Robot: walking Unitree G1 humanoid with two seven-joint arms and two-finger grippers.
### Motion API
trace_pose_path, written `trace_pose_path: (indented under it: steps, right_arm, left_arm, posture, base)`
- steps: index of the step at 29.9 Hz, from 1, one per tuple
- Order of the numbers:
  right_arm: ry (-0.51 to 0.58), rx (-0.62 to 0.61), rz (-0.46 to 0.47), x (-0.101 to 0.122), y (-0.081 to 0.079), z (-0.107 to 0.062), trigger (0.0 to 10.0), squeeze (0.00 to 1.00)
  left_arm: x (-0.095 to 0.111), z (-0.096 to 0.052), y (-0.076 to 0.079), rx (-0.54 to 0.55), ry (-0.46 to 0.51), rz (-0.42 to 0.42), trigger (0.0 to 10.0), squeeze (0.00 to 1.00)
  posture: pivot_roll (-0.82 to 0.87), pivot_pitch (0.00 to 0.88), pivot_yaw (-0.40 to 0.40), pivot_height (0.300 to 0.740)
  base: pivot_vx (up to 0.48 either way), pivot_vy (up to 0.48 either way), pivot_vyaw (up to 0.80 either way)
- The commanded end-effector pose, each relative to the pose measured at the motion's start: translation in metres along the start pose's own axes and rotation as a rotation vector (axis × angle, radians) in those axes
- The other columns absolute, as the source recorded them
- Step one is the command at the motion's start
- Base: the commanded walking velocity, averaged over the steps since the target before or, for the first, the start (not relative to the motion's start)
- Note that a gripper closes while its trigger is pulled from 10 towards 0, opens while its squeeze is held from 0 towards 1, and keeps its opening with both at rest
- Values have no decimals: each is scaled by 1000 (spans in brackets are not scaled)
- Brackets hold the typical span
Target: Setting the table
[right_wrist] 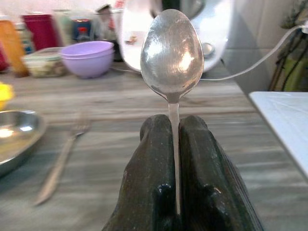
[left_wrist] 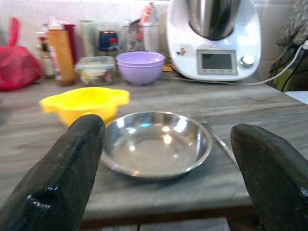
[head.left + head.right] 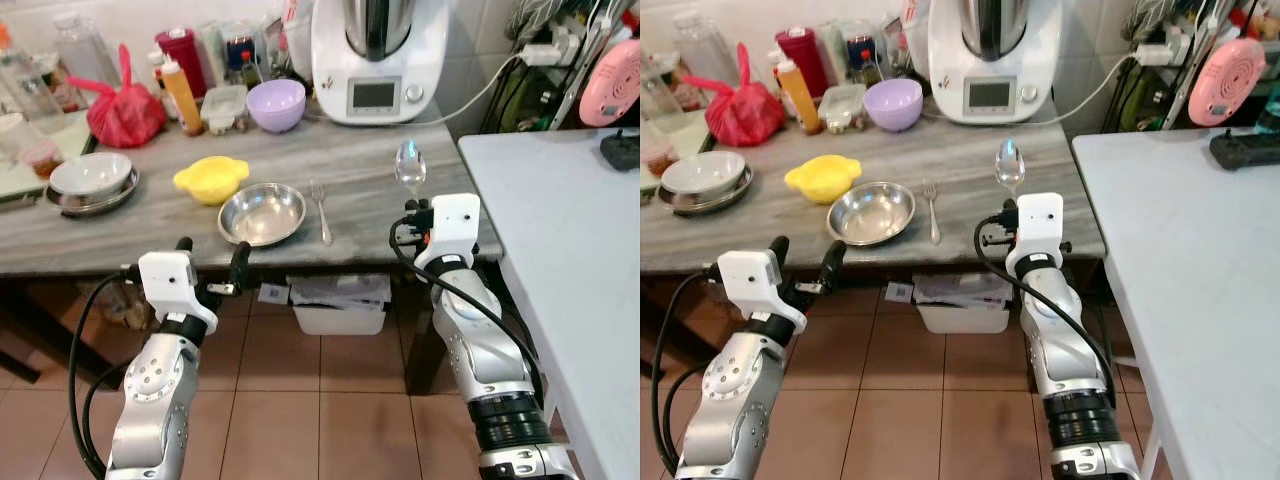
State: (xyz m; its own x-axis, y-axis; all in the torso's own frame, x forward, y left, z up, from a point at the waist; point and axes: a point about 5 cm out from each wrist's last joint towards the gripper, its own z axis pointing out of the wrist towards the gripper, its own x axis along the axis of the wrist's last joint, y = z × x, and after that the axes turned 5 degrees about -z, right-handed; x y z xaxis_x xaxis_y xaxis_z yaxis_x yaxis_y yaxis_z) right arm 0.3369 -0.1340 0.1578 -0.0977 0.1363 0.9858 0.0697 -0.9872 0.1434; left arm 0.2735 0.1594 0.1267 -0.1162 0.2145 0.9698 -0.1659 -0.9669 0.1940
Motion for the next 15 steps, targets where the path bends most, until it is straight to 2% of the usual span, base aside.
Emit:
trace_pose_path:
  steps: [1, 10, 15]
  right_arm:
    - [21, -2, -6, 5, 2, 0, 10000, 0]
    - [17, 16, 1, 4, -3, -2, 10000, 0]
    - [13, 26, 7, 3, -6, -2, 10000, 0]
  left_arm:
    - [2, 0, 2, -7, 7, 2, 10000, 0]
    - [-1, -5, -3, 10, -17, 15, 10000, 0]
    - [-1, -7, -6, 22, -23, 39, 10000, 0]
  posture:
    - [-99, 69, 99, 740]
    - [-93, 66, 97, 740]
    - [-89, 66, 94, 740]
  base:
    - [472, 0, 0]
    - [421, 0, 0]
    - [0, 0, 0]
